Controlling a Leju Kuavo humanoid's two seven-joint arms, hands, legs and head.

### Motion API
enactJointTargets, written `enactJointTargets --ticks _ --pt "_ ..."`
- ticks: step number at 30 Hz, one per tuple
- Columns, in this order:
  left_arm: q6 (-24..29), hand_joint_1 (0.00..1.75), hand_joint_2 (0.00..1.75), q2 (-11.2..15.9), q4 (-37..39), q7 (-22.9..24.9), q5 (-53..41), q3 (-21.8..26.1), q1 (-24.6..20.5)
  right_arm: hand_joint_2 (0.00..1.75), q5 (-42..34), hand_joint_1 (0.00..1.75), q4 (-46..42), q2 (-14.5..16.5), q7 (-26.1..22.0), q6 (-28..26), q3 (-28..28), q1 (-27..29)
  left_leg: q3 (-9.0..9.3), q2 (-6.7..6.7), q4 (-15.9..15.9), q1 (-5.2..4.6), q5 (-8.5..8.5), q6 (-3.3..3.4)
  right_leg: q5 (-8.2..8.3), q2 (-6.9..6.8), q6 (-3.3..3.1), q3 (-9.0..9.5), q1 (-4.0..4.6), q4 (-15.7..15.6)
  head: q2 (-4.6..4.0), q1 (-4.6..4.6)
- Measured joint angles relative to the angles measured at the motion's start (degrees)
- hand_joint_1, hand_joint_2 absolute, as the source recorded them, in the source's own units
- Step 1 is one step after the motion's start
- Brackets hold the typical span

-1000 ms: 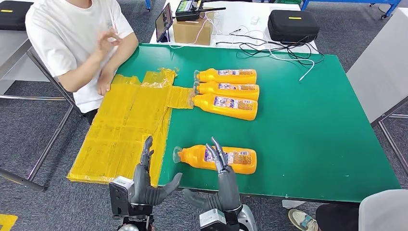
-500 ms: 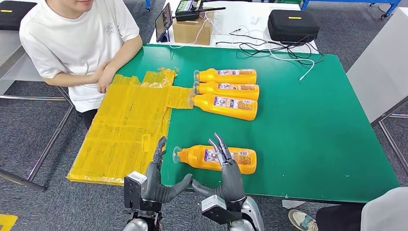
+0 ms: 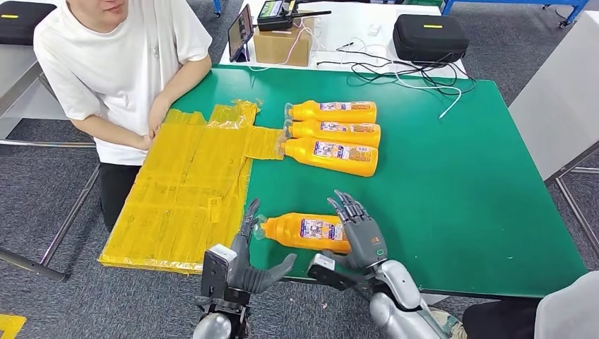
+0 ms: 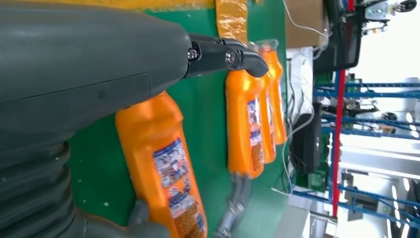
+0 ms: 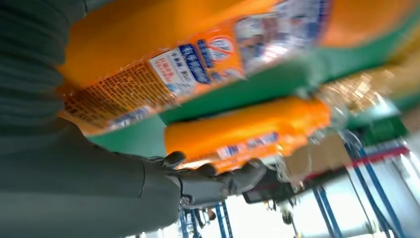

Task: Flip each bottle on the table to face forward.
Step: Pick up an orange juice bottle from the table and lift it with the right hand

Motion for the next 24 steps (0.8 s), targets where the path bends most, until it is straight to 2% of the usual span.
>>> enactJointTargets --ticks 11,16,17,20,21,24 --pt "4.27 0.00 1.75 -0.85 -2.53 -1.72 -3.84 0.77 0.20 1.75 4.80 0.00 8.28 -0.85 5.68 8.94 1.17 -6.99 0.04 0.02 -0.02 0.03 0.00 -0.01 0.00 0.02 0.00 0.03 0.01 0.00 0.00 0.00" --pt "4.86 0.00 1.75 -0.85 -4.96 -1.77 -4.67 1.38 0.77 1.75 8.04 0.03 10.39 -0.79 11.26 13.42 2.97 -9.74 0.26 0.06 -0.02 0.02 0.00 0.00 0.00 0.04 0.00 0.23 0.01 -0.01 0.02 0.00" --pt "4.89 0.00 1.75 -0.86 -5.38 -1.60 -4.92 1.51 0.91 1.75 8.89 0.19 10.83 -0.72 13.01 14.41 3.49 -10.42 0.32 0.07 -0.02 0.02 0.00 0.00 0.00 0.05 -0.01 0.29 0.01 -0.02 0.01 0.00" --pt "4.88 0.00 1.75 -0.91 -6.38 -0.92 -5.52 1.76 1.36 1.75 11.43 1.44 12.01 -0.44 18.47 17.73 5.08 -12.43 0.50 0.08 -0.03 0.02 0.01 0.01 0.00 0.06 -0.01 0.44 0.01 -0.03 0.00 0.00" --pt "4.78 0.00 1.75 -0.96 -6.59 -0.61 -5.61 1.83 1.47 1.75 12.26 1.73 12.42 -0.34 20.10 18.97 5.64 -13.10 0.52 0.08 -0.04 0.02 0.02 0.02 0.01 0.06 -0.02 0.47 0.01 -0.03 0.01 0.00" --pt "4.10 0.00 1.75 -1.22 -6.85 0.47 -5.78 2.13 1.69 1.75 13.99 1.75 13.71 -0.06 23.70 23.13 7.34 -15.10 0.54 0.06 -0.04 0.02 0.09 0.09 0.08 0.05 -0.08 0.49 0.01 -0.03 0.01 0.02"
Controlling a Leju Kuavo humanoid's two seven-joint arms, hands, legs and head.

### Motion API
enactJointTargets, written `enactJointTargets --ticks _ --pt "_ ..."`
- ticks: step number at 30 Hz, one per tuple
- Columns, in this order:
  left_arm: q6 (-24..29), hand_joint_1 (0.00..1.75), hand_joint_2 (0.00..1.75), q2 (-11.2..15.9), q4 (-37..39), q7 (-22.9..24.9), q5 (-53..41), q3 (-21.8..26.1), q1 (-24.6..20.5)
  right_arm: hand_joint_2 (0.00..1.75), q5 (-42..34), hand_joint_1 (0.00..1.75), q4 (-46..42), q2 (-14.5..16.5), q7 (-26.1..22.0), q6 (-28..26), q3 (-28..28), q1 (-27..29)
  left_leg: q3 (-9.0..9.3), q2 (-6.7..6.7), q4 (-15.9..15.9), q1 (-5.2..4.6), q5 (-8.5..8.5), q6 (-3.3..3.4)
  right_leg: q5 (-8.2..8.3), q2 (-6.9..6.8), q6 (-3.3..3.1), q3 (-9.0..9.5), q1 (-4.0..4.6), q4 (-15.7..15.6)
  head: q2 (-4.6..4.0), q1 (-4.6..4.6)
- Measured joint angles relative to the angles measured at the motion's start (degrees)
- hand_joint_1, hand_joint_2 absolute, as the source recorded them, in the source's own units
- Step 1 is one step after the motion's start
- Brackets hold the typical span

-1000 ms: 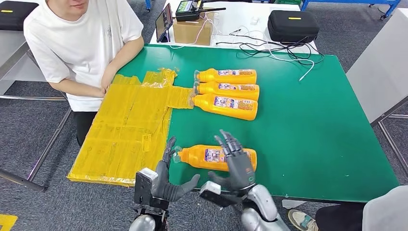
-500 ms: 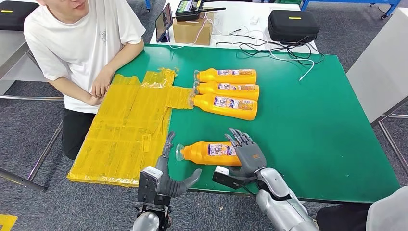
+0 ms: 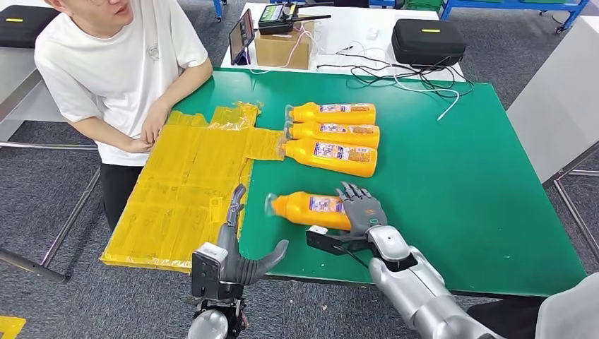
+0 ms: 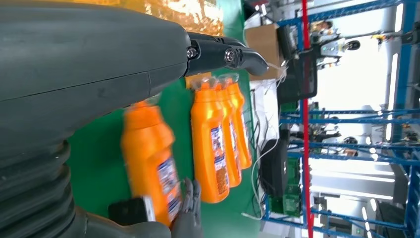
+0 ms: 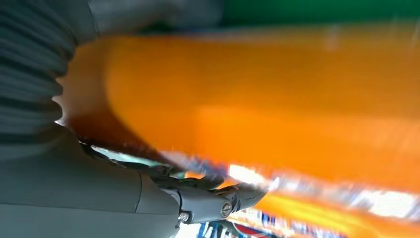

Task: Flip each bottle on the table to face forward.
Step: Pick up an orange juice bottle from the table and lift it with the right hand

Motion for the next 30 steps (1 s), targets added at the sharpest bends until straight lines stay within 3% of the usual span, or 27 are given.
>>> enactJointTargets --ticks 10,15,19,23,27,30 --pt "-1.69 0.00 1.75 -0.24 -0.01 0.81 -0.35 1.22 0.31 1.75 -1.40 1.75 2.33 0.18 0.50 4.77 2.55 -3.40 0.00 0.00 0.02 -0.01 0.03 0.01 0.07 0.00 -0.03 -0.01 0.00 0.00 0.00 -0.02" --pt "-2.20 0.00 1.75 -0.27 -0.08 0.86 0.09 1.45 0.50 1.75 -8.10 1.75 2.30 0.15 -5.33 3.91 1.87 -3.23 -0.01 0.01 0.01 0.00 0.02 0.01 0.06 0.00 -0.03 -0.02 0.00 0.00 0.00 -0.01" --pt "-2.39 0.00 1.75 -0.88 -0.91 1.14 6.68 2.58 0.85 1.75 -17.67 1.75 -0.11 0.08 -13.19 1.12 -0.70 -0.84 0.00 0.14 0.01 0.00 -0.01 0.00 0.06 0.10 -0.03 -0.05 0.01 0.00 0.00 -0.01" --pt "-1.65 0.00 1.75 -1.48 -1.89 1.29 10.17 4.09 0.87 1.75 -19.95 1.75 -2.97 0.18 -14.48 -0.72 -2.18 1.62 0.00 0.22 0.00 0.02 -0.01 -0.01 0.06 0.16 -0.03 -0.07 0.03 0.00 -0.01 -0.02" --pt "3.03 0.00 1.75 -2.51 -2.17 -0.81 15.55 7.15 0.77 1.75 -24.31 1.75 -6.71 1.18 -17.52 -9.34 -5.06 6.00 -0.08 0.21 0.00 0.04 0.00 -0.01 0.07 0.15 -0.04 -0.11 0.05 0.01 0.00 -0.02" --pt "3.28 0.00 1.75 -2.85 -2.32 -1.20 18.13 8.62 0.77 1.75 -25.99 1.75 -9.63 1.96 -19.38 -13.93 -7.21 9.44 -0.24 0.11 0.00 0.04 0.02 -0.01 0.07 0.13 -0.04 -0.24 0.05 0.03 -0.01 -0.02"
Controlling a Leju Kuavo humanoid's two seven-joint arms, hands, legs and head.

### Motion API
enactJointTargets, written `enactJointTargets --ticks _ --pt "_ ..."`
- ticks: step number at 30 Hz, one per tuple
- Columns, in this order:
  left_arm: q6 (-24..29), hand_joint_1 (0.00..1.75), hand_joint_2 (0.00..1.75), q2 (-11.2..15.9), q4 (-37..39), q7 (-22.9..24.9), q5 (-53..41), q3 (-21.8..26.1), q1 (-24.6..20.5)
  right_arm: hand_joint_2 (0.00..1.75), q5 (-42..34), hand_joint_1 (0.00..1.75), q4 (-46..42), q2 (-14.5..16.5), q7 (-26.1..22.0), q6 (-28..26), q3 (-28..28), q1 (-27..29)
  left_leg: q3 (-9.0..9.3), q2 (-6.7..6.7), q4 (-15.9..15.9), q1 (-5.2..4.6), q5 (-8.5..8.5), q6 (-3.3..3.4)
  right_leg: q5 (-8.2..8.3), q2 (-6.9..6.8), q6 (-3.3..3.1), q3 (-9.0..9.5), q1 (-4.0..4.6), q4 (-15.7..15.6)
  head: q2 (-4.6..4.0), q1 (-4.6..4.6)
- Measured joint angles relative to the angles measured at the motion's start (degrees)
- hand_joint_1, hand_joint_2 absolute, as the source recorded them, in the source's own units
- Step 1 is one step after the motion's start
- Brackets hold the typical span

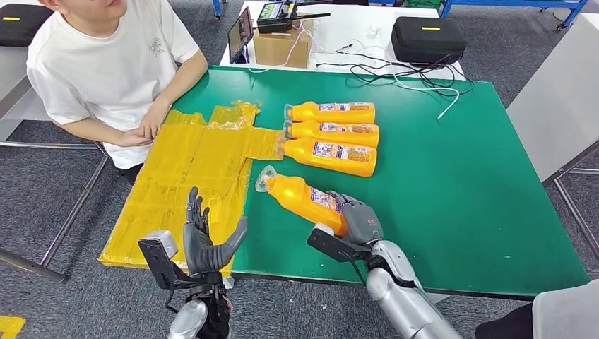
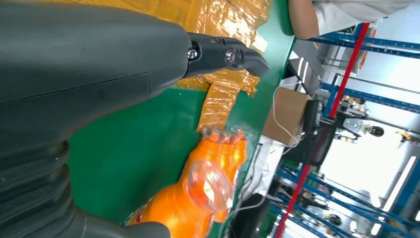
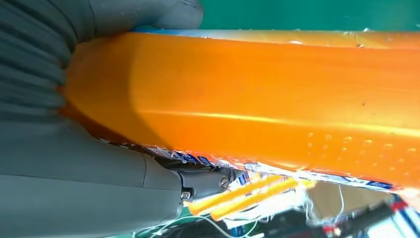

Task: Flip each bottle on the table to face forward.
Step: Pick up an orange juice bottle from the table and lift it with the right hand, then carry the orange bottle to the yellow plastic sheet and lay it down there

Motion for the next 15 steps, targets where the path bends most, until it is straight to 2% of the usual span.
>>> enactJointTargets --ticks 3,7,9,12,15 --pt "0.09 0.00 1.75 -0.12 -0.15 -0.81 0.64 0.51 0.11 1.75 0.30 1.75 -2.16 0.19 -0.72 -3.14 -1.56 2.08 -0.12 -0.01 0.00 -0.01 0.00 0.00 0.00 0.00 0.00 -0.11 -0.02 0.00 0.01 0.01" --pt "-0.10 0.00 1.75 -0.04 -1.80 -3.13 0.42 0.67 1.52 1.75 2.93 1.75 -4.94 -0.24 -1.91 -13.25 -4.86 3.98 -0.26 -0.03 0.02 -0.06 -0.01 0.02 0.00 0.00 0.00 -0.24 -0.06 -0.01 0.00 -0.01" --pt "-2.44 0.00 1.75 0.56 -3.12 -2.70 1.76 -0.34 2.58 1.75 1.91 1.75 -7.07 -0.46 -4.09 -16.34 -7.30 4.82 -0.30 -0.06 0.02 -0.07 -0.01 0.02 0.00 0.00 0.01 -0.26 -0.06 -0.01 0.00 0.01" --pt "-8.58 0.00 1.75 2.28 -4.24 -2.04 5.82 -3.17 3.95 1.75 -0.06 1.75 -10.72 -0.18 -7.37 -16.52 -9.81 6.28 -0.34 -0.02 0.01 -0.06 -0.04 0.02 0.00 0.02 0.01 -0.32 -0.05 -0.01 0.01 0.00" --pt "-14.05 0.00 1.75 3.58 -5.18 -2.04 9.31 -5.60 4.58 1.75 -3.15 1.75 -13.13 1.06 -9.66 -11.69 -9.77 7.73 -0.36 0.06 0.00 -0.02 -0.04 0.00 -0.01 0.03 0.00 -0.40 -0.02 -0.01 0.00 -0.01"
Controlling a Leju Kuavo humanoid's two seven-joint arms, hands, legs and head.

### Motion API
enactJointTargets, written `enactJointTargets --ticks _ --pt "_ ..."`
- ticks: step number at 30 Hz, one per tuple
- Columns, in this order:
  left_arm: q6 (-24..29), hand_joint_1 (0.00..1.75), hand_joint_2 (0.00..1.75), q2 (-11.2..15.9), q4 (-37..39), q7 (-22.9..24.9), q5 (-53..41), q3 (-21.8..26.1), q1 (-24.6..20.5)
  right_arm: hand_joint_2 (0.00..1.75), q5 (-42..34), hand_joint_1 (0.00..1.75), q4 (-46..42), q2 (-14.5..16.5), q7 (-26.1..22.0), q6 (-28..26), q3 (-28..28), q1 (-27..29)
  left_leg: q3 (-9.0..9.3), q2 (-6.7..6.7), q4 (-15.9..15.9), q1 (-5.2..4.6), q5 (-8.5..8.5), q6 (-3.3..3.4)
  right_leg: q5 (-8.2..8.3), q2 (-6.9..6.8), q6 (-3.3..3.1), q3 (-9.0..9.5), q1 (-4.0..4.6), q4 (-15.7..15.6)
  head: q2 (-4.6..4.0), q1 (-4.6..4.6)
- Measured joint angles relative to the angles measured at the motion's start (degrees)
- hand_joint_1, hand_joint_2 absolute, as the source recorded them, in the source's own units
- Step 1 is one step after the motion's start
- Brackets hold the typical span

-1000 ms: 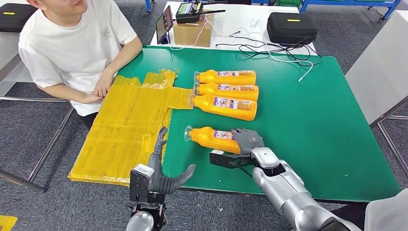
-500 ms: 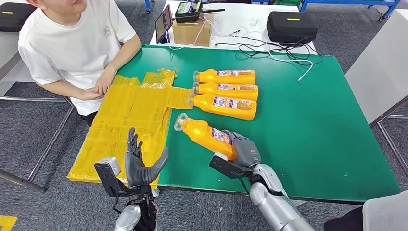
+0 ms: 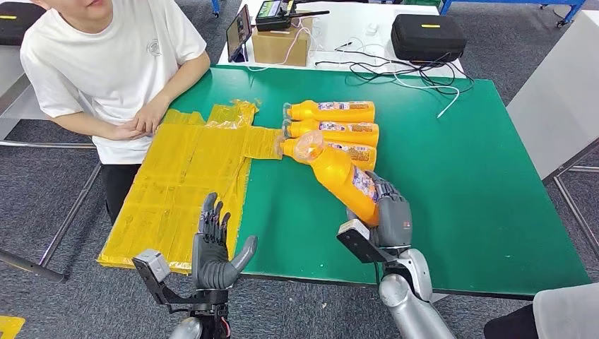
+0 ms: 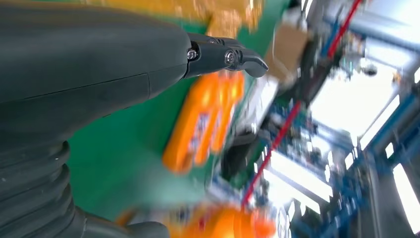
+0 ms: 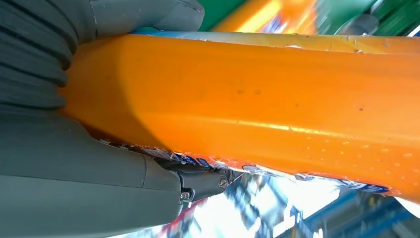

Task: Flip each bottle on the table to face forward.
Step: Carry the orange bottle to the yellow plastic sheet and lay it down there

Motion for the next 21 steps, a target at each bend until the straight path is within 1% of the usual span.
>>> enactJointTargets --ticks 3,6,9,12,21 --pt "-2.45 0.00 1.75 0.91 -0.38 2.28 2.51 -1.67 -0.22 1.75 -2.62 1.75 -0.85 1.92 -2.54 4.98 2.23 1.43 -0.01 0.00 -0.01 0.09 0.01 -0.01 -0.01 0.00 -0.01 -0.02 0.10 0.01 0.00 0.01" --pt "-2.46 0.00 1.75 1.46 -0.13 4.63 4.50 -2.54 -0.71 1.75 -4.26 1.75 -0.89 3.62 -5.31 7.17 6.58 2.90 -0.01 0.02 -0.02 0.14 0.01 -0.02 -0.01 0.00 -0.02 -0.03 0.15 0.02 0.00 0.01" --pt "-2.56 0.00 1.75 1.78 0.04 5.15 5.24 -3.12 -1.03 1.75 -5.85 1.75 -0.89 4.76 -7.29 7.56 10.89 3.88 -0.03 0.00 -0.02 0.14 0.02 -0.02 -0.01 0.00 -0.02 -0.04 0.15 0.02 0.00 0.01" --pt "-2.84 0.00 1.75 2.02 0.05 5.19 5.36 -3.56 -1.25 1.75 -7.09 1.75 -0.89 5.46 -8.31 7.59 13.87 4.24 -0.06 0.00 -0.02 0.12 0.02 -0.02 -0.01 0.00 -0.02 -0.04 0.11 0.02 0.01 0.02" --pt "-4.38 0.00 1.75 2.07 0.04 5.30 6.49 -3.84 -1.78 1.75 -9.17 1.75 -0.25 6.35 -10.11 8.47 19.21 2.96 -0.06 0.00 -0.01 0.05 0.02 -0.02 0.00 0.00 -0.01 -0.04 0.04 0.01 0.01 0.02"
